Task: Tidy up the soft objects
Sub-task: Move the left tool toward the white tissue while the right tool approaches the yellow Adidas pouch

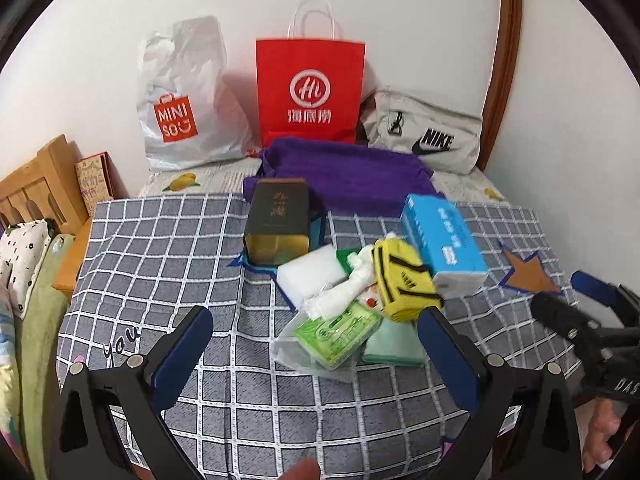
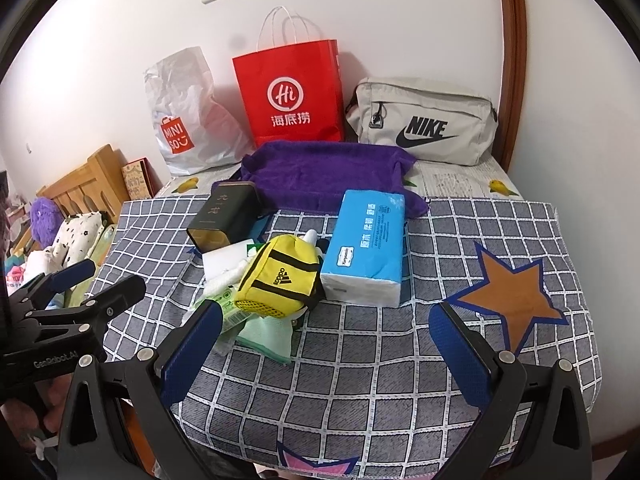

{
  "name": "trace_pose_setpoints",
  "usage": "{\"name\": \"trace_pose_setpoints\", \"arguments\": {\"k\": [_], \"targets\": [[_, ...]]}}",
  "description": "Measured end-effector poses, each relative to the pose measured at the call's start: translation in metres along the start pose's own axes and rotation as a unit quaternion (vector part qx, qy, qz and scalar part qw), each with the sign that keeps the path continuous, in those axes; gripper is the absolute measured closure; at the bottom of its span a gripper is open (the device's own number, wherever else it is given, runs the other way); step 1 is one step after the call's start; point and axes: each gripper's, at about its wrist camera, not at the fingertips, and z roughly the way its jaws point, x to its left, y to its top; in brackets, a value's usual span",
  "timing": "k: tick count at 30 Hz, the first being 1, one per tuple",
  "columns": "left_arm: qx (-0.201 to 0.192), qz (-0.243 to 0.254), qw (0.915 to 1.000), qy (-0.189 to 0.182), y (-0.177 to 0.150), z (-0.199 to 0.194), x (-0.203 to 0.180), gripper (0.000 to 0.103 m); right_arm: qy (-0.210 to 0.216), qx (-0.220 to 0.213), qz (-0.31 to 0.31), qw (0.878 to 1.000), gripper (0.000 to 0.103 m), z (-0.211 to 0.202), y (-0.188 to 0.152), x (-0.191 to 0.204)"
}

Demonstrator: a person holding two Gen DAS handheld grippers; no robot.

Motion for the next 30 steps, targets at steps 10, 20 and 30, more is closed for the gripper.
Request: {"name": "trace_pose_setpoints", "arguments": {"k": [10,20,30], "targets": [[0.044,-0.012,0.999,0.005,-0.012,0.043,0.018,0.001,0.006,0.03,0.012,0.999,0.001,0.037,-0.007,-0.007],[0.057,-0.026,0.9978,0.022,-0.02,0.077,0.043,0.001,0.07,0.072,0.041,0.994,0.001,0.092,-0.005,0.008],[0.045,-0.039,0.9966,0.056,-0.03,0.125,0.094,0.001,0.076,0.116,0.048,0.989,0.001,0.14,0.002,0.031]]}}
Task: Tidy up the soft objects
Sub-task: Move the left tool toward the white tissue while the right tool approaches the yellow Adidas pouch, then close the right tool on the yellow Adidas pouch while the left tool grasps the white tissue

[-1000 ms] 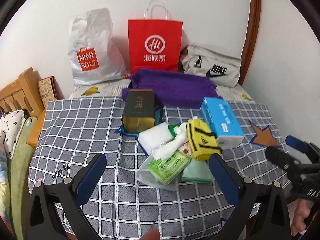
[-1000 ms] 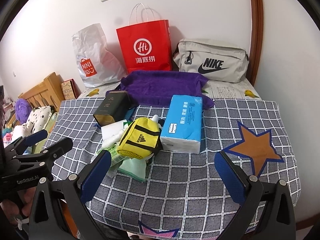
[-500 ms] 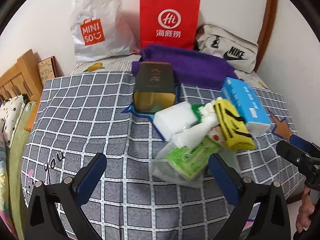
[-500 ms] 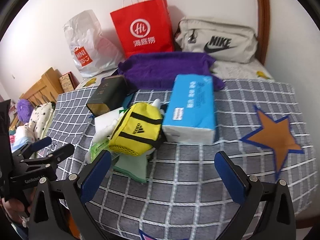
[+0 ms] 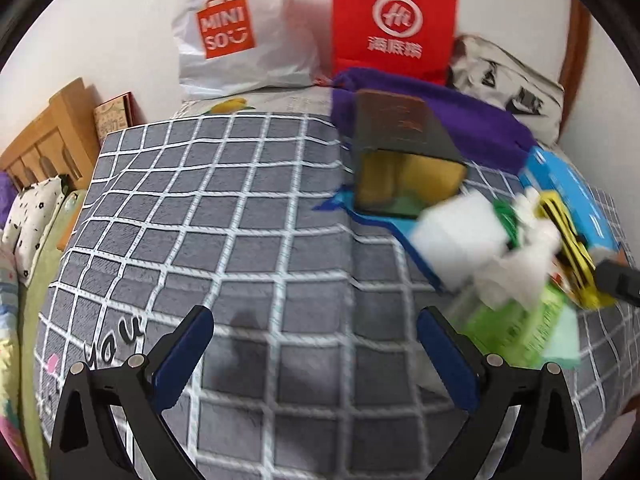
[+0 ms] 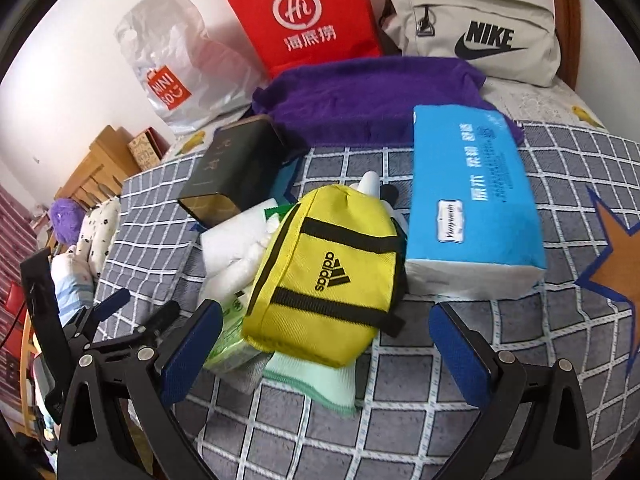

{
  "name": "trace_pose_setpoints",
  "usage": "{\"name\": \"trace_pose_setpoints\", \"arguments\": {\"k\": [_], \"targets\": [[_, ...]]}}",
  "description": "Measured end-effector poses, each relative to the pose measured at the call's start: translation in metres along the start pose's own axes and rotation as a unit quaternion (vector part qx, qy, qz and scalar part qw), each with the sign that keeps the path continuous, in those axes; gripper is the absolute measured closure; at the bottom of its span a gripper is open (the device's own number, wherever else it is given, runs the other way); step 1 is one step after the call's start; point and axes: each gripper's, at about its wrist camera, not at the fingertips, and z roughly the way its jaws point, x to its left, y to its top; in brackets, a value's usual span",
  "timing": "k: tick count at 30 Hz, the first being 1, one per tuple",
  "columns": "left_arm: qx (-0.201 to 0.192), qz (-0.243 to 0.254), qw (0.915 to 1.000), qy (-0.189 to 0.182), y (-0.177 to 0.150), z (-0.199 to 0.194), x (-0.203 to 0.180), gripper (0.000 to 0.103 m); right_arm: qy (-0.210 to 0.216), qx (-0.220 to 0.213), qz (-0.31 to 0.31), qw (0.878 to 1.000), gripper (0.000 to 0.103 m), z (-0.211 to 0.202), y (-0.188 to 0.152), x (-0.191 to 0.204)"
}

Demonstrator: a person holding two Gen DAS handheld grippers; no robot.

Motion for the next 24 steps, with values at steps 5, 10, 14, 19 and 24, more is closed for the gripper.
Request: {"name": "trace_pose_setpoints", "arguments": {"k": [5,10,14,19,24], "targets": [[0.002,-0.002,1.0,0.003,0.008,0.023,0.01,0.001,-0.013,0.021,0.003,1.0,0.01,0.02,0.005,0.004],[0.004,0.012,0.9999,0.004,0.013,0.037,0.012,0.001,-0.024,0.022,-0.005,0.999,0.023,0.028,0.005,0.006],[0.009,0.012,0.9999,-0.002,0.016,0.041,0.013,0.0,-0.042,0.004,-0.032,0.999,0.024,0.022,0.002,0.011],[0.013,0.015,0.9998,0.001,0.016,0.043,0.011,0.0,-0.059,0.006,-0.061,0.996,0.024,0.017,-0.002,0.017],[0.014,0.016,0.9998,0.002,0.016,0.044,0.011,0.0,-0.057,0.018,-0.052,0.997,0.024,0.022,0.002,0.014]]}}
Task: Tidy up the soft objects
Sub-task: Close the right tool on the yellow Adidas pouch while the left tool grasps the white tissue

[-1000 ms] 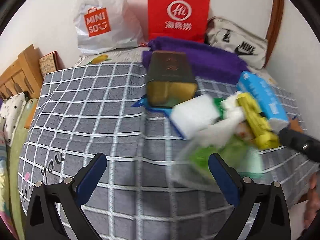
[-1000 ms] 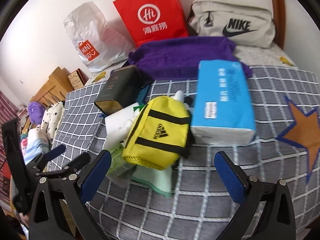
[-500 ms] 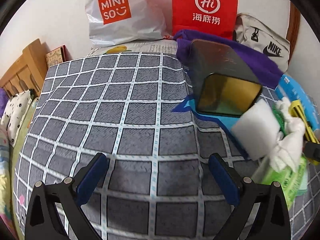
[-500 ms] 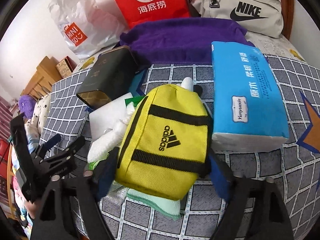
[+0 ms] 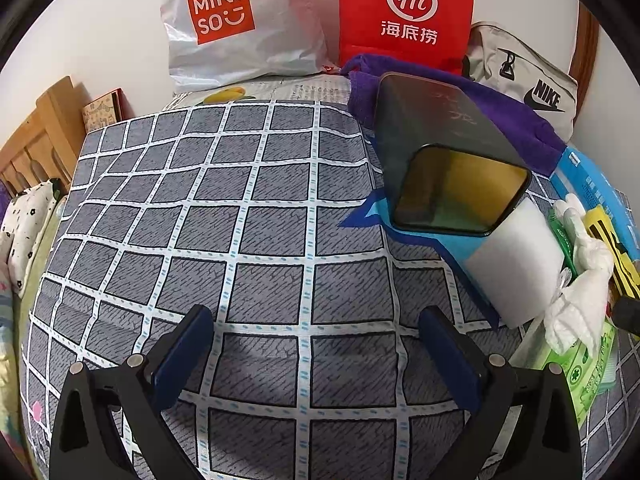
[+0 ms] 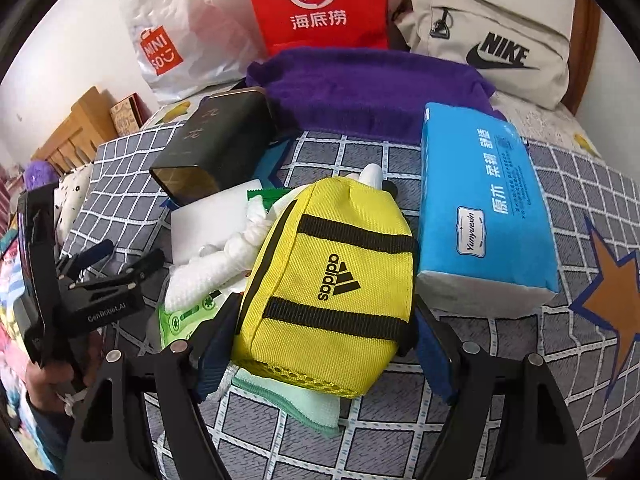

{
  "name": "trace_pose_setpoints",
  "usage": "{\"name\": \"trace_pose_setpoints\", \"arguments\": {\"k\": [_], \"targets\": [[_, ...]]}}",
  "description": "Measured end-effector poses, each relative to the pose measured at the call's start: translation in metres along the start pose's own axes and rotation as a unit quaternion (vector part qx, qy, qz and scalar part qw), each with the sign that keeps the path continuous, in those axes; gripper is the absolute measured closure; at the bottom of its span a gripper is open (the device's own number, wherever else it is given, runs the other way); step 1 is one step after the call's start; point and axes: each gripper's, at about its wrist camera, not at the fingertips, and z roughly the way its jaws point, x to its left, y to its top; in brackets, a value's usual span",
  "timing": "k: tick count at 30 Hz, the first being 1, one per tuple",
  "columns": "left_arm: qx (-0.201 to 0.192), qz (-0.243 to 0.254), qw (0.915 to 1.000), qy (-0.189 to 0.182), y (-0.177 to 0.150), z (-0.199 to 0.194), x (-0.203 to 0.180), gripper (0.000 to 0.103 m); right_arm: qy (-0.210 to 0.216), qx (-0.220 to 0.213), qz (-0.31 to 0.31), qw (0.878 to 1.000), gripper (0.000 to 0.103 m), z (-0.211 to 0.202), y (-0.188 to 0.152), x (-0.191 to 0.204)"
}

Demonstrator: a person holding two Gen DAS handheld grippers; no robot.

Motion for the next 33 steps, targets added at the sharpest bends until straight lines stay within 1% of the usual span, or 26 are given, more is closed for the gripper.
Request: {"name": "trace_pose_setpoints", "arguments": {"k": [5,7,9,11,13,15,18,19,23,25,27,28,29,31,33], "targets": [[0.0,0.001,1.0,0.001,0.0,0.001,0.0,0.0,0.011,0.013,0.021,1.0,0.022,0.008,0.006,-0.003],[-0.001,0.0,1.0,-0.001,0.0,0.001,0.0,0.0,0.019,0.015,0.03,0.999,0.024,0.011,0.007,-0.005],[-0.003,0.001,1.0,-0.007,0.001,-0.001,0.001,0.0,0.026,0.003,0.031,0.999,0.026,0.008,0.006,-0.006],[0.0,0.011,0.9998,-0.014,0.002,-0.005,0.003,0.002,0.024,-0.01,0.016,1.0,0.026,-0.001,0.003,-0.006],[-0.004,0.014,0.9996,-0.023,0.004,-0.014,0.003,0.002,0.024,-0.019,0.006,1.0,0.027,-0.009,0.001,-0.007],[-0.017,0.017,0.9989,-0.041,0.008,-0.028,0.0,0.002,0.034,-0.022,0.003,0.999,0.027,-0.016,-0.003,-0.01],[-0.039,0.029,0.9944,-0.094,0.015,-0.051,-0.014,0.002,0.036,-0.031,-0.001,0.999,0.027,-0.026,-0.008,-0.013],[-0.045,0.037,0.9929,-0.104,0.017,-0.055,-0.021,0.002,0.035,-0.034,0.0,0.999,0.027,-0.03,-0.011,-0.015],[-0.056,0.087,0.9866,-0.126,0.023,-0.066,-0.054,0.002,0.049,-0.043,0.003,0.998,0.027,-0.044,-0.018,-0.023],[-0.057,0.108,0.9836,-0.133,0.026,-0.066,-0.072,0.002,0.045,-0.05,0.002,0.998,0.027,-0.053,-0.023,-0.027],[-0.051,0.12,0.9812,-0.142,0.027,-0.063,-0.085,0.006,0.04,-0.056,0.002,0.998,0.027,-0.061,-0.027,-0.033],[-0.048,0.124,0.9801,-0.147,0.028,-0.061,-0.092,0.01,0.035,-0.059,0.006,0.998,0.027,-0.065,-0.03,-0.038],[-0.043,0.131,0.9789,-0.151,0.028,-0.057,-0.099,0.017,0.031,-0.061,0.01,0.998,0.027,-0.068,-0.033,-0.042],[-0.03,0.143,0.9773,-0.153,0.028,-0.052,-0.11,0.026,0.021,-0.065,0.019,0.998,0.027,-0.074,-0.037,-0.051],[-0.021,0.153,0.9752,-0.158,0.026,-0.047,-0.12,0.026,0.015,-0.068,0.025,0.997,0.027,-0.079,-0.04,-0.058]]}}
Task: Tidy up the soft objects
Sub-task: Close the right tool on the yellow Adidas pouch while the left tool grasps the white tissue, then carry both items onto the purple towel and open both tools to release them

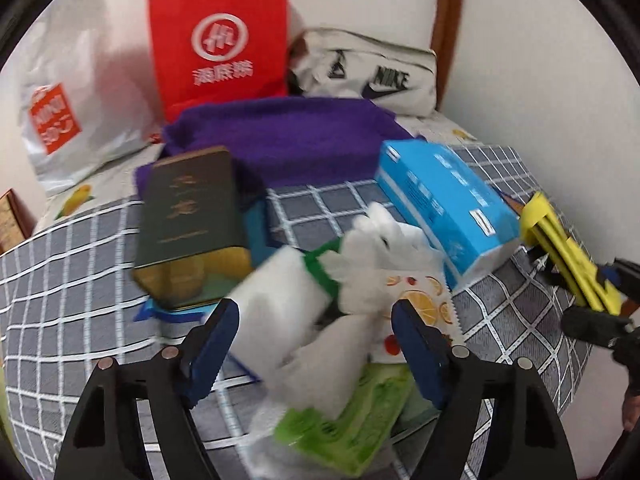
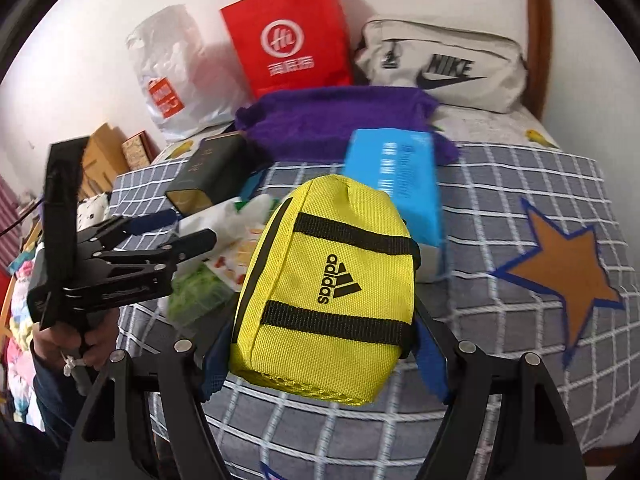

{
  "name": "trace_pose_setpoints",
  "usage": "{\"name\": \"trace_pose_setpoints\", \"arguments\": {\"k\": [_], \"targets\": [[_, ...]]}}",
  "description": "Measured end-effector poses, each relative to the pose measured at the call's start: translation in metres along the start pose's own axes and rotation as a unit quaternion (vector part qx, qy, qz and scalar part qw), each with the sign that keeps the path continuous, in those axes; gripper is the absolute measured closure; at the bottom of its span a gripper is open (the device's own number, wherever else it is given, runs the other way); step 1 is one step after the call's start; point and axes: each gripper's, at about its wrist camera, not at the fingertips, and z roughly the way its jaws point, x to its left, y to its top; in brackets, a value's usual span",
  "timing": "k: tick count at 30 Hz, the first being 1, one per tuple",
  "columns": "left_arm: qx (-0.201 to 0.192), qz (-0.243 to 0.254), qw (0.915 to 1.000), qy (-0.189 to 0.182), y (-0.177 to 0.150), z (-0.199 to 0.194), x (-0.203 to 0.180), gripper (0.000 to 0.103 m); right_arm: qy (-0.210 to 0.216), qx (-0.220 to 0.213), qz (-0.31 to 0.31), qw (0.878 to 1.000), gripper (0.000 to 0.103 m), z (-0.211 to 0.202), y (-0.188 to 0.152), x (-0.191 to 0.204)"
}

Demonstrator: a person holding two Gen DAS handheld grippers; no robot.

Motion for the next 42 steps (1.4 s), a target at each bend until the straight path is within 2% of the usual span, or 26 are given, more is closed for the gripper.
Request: {"name": "trace_pose_setpoints", "arguments": {"k": [3,6,8,10,17,24,30,37,42], "targets": [[0.004,0.017,0.9998,-0.009,0.002,0.006,-0.011,0.027,-0.009,-0.009,0.007,1.0,0.027,-0.007,-0.002,-0.01],[0.019,0.027,0.9994,-0.012,0.003,0.014,-0.016,0.049,-0.012,-0.014,0.009,1.0,0.027,-0.01,-0.001,-0.017],[0.023,0.024,0.9992,-0.02,0.004,0.014,-0.015,0.07,-0.012,-0.017,0.009,1.0,0.027,-0.01,0.0,-0.019],[0.027,0.012,0.9992,-0.026,0.007,0.013,-0.011,0.08,-0.01,-0.018,0.008,1.0,0.027,-0.011,0.001,-0.02],[0.013,0.006,0.9998,-0.015,0.015,-0.012,-0.006,0.08,0.004,-0.027,0.006,1.0,0.027,-0.016,0.014,-0.02],[-0.002,-0.027,0.9996,-0.006,0.025,-0.031,0.009,0.08,0.035,-0.033,0.005,0.999,0.027,-0.013,0.04,-0.023],[-0.014,-0.047,0.9987,0.008,0.041,-0.041,0.029,0.08,0.046,-0.034,0.002,0.998,0.027,-0.005,0.064,-0.024],[-0.023,-0.063,0.9977,0.013,0.067,-0.041,0.055,0.08,0.049,-0.036,-0.004,0.998,0.027,0.009,0.097,-0.021],[-0.016,-0.073,0.9968,0.027,0.084,-0.033,0.072,0.08,0.04,-0.045,-0.005,0.998,0.027,0.02,0.12,-0.022]]}}
